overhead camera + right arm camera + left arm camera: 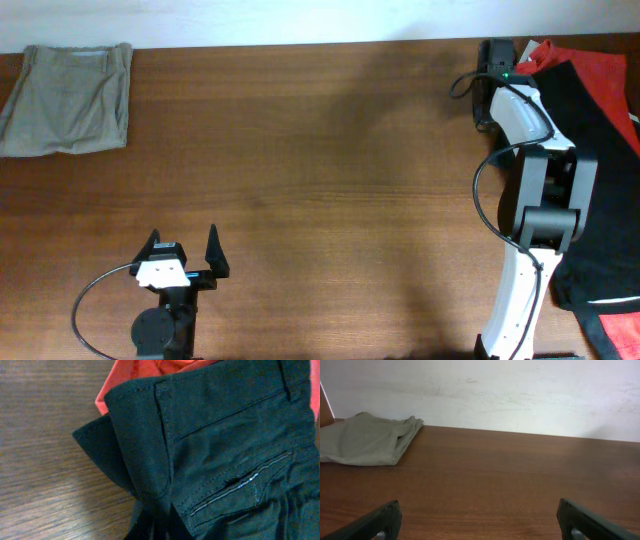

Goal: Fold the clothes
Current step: 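Grasp the black shorts with the right gripper and drag them to table center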

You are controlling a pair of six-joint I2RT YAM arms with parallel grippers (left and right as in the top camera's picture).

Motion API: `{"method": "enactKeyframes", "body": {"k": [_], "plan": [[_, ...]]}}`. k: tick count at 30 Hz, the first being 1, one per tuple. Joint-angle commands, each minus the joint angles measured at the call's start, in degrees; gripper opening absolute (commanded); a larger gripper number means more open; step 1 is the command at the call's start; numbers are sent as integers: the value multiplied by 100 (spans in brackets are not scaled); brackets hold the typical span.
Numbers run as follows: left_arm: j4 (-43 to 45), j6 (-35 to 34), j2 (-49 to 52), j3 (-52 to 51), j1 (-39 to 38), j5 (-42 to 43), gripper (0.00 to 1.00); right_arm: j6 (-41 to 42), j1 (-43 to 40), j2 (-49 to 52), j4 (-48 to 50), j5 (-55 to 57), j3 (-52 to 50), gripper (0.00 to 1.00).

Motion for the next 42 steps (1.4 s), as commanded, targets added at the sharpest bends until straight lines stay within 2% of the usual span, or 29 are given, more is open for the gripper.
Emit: {"method": "enactKeyframes", "body": {"k": [1, 5, 8, 10, 12, 13, 16, 19, 22, 25, 26, 27, 29, 31, 33, 35, 38, 40, 41, 42], "plan": [[-20, 92, -17, -24, 26, 63, 99, 308, -4, -111, 42, 87, 192, 4], [-20, 92, -17, -22, 26, 63, 99, 822, 2, -796, 22, 127, 192, 4], [-22, 92, -17, -22, 26, 63, 99, 817, 297, -1615, -39, 52, 192, 4], [-20, 92, -17, -22, 26, 63, 99, 815, 964, -2168, -39, -627, 192, 4], [-22, 92, -17, -22, 26, 63, 99, 817, 1836, -2253, -105, -844, 190, 4], [-22, 92, -17, -22, 26, 63, 99, 848, 2446, -2203, -168, -1469, 179, 4], [-20, 92, -17, -22, 26, 63, 99, 1670, 3571, -1904, -166, -2551, 170, 4], [-22, 92, -17, -22, 26, 63, 99, 2535, 4754, -1296, -101, -2743, 168, 4], [-22, 92, -17, -22, 26, 63, 99, 2769, 5622, -1169, -24, -2855, 170, 4], [-22, 92, -17, -22, 26, 63, 99, 2852, 6033, -1169, 122, -3220, 170, 4], [-20, 92, -17, -22, 26, 63, 99, 2852, 6061, -1169, 116, -3215, 170, 33], [-22, 92, -17, -22, 26, 63, 99, 2846, 6039, -1172, 109, -3211, 170, 61], [-20, 92, -17, -22, 26, 63, 99, 2828, 5727, -1290, -11, -3025, 188, 62], [-20, 92, -17, -22, 26, 63, 99, 2830, 4848, -1823, -566, -2868, 190, 67], [-20, 92, -17, -22, 26, 63, 99, 2828, 3956, -2114, -1281, -2870, 190, 79], [-20, 92, -17, -24, 26, 63, 99, 2828, 2844, -2127, -2243, -2870, 188, 99], [-20, 92, -17, -24, 26, 63, 99, 2796, 1329, -2048, -3261, -2922, 33, 99], [-20, 92, -17, -22, 26, 63, 99, 2787, 669, -2044, -3598, -3580, -315, 97], [-20, 92, -17, -24, 26, 63, 99, 2787, 579, -2044, -3587, -3866, -608, 76], [-20, 92, -17, -22, 26, 63, 99, 2787, 623, -2044, -3499, -3886, -863, 60]]}}
